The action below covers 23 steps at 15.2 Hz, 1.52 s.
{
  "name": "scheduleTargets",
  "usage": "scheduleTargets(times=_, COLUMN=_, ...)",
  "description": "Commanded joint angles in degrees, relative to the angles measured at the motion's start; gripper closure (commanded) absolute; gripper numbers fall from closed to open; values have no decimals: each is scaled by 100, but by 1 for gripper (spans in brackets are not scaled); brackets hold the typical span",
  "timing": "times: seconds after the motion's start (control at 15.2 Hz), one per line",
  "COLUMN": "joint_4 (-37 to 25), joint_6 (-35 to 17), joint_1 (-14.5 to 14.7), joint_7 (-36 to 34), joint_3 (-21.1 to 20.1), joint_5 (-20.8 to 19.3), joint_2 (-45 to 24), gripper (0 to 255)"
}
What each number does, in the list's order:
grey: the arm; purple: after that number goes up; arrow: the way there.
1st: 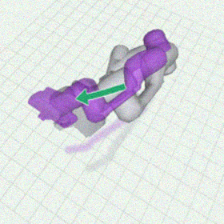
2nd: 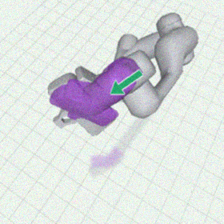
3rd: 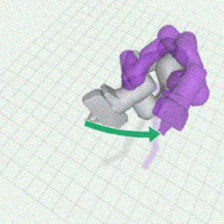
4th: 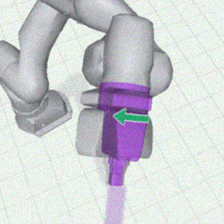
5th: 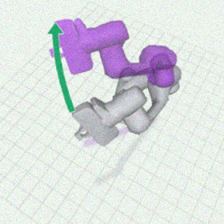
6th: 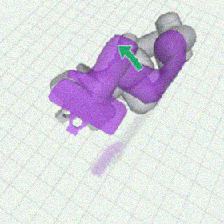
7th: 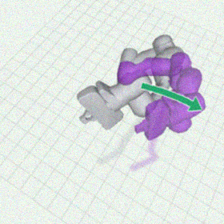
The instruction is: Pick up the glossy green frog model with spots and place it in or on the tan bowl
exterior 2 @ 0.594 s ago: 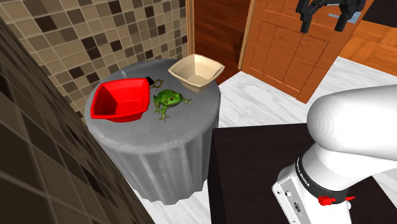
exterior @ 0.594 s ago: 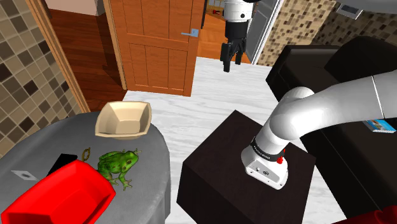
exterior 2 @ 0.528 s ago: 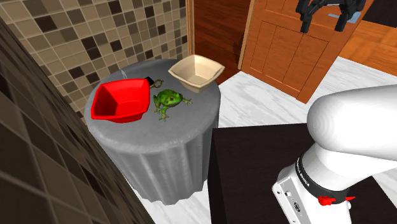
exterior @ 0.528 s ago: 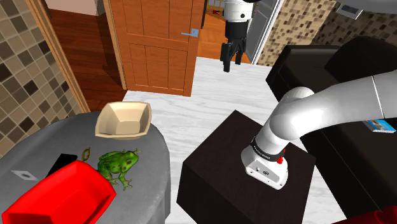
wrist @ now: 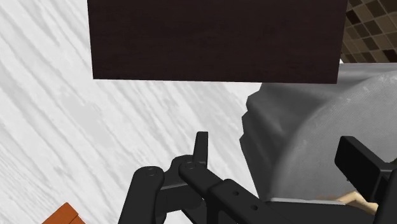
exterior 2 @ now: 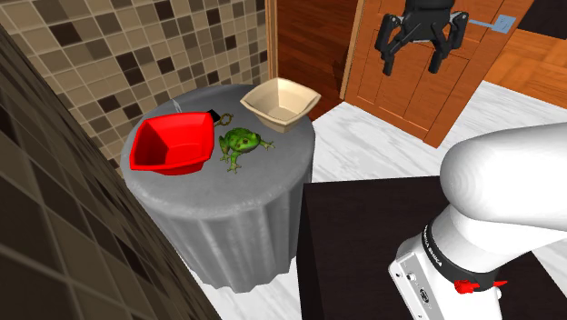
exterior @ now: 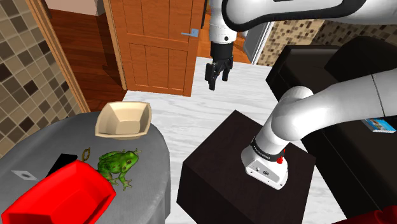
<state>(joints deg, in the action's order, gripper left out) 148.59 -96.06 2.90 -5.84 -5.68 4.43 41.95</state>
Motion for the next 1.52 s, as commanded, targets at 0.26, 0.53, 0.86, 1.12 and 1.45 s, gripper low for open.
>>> scheduleTargets(times=0.26, joint_4=427, joint_6=-1117, joint_1=374, joint_7=-708, joint_3=-708, joint_5=572, joint_2=-467, gripper=0)
scheduleTargets(times=0.53, joint_4=521, joint_6=-1896, joint_1=574, joint_7=-1152, joint_3=-1184, joint_5=859, joint_2=-999, gripper=0)
scheduleTargets(times=0.86, joint_4=431, joint_6=-2901, joint_1=723, joint_7=-1760, joint_3=-1793, joint_5=1024, joint_2=-1898, gripper=0)
scheduleTargets(times=1.12, joint_4=201, joint_6=-3682, joint_1=729, joint_7=-2362, joint_3=-2278, joint_5=874, joint_2=-2772, gripper=0)
scheduleTargets(times=1.45, joint_4=-270, joint_6=-4531, joint_1=669, joint_7=-3442, joint_3=-2766, joint_5=77, joint_2=-4026, gripper=0)
